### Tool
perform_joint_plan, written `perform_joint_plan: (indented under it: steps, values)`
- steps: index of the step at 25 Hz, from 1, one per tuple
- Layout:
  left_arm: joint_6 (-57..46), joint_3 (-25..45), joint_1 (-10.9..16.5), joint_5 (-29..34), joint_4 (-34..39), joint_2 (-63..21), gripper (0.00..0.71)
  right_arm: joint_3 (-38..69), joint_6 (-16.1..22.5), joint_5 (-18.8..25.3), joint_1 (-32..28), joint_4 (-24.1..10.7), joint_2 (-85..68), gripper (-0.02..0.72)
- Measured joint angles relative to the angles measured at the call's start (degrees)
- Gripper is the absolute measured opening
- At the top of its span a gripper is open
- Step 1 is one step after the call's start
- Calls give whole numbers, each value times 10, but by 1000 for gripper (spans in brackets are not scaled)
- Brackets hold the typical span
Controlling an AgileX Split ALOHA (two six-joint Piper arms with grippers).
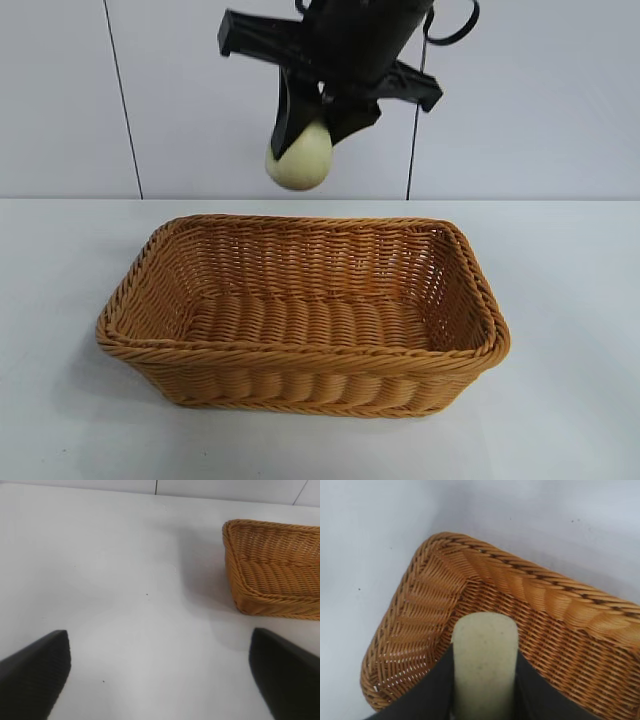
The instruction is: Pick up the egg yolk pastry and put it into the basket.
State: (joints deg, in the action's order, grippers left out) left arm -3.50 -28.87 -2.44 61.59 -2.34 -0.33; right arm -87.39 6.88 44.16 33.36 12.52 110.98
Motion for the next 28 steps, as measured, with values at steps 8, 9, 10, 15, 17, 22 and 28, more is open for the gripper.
perform_joint_plan:
  steps: [8,9,10,15,17,22,28]
  values:
    - [0,0,0,0,0,0,696,0,0,-22,0,15,115,207]
    - [0,0,0,0,0,0,696,0,0,-20,0,17,120,232]
    - [0,0,0,0,0,0,696,0,0,-18,0,19,123,267]
    - [0,0,0,0,0,0,696,-8,-16,2,0,22,123,614]
    - [0,0,0,0,0,0,696,-16,-19,18,0,18,117,664]
    - [0,0,0,0,0,0,696,-82,-13,93,0,-29,101,690]
    - [0,0,0,0,0,0,696,-171,15,190,-2,-121,98,692]
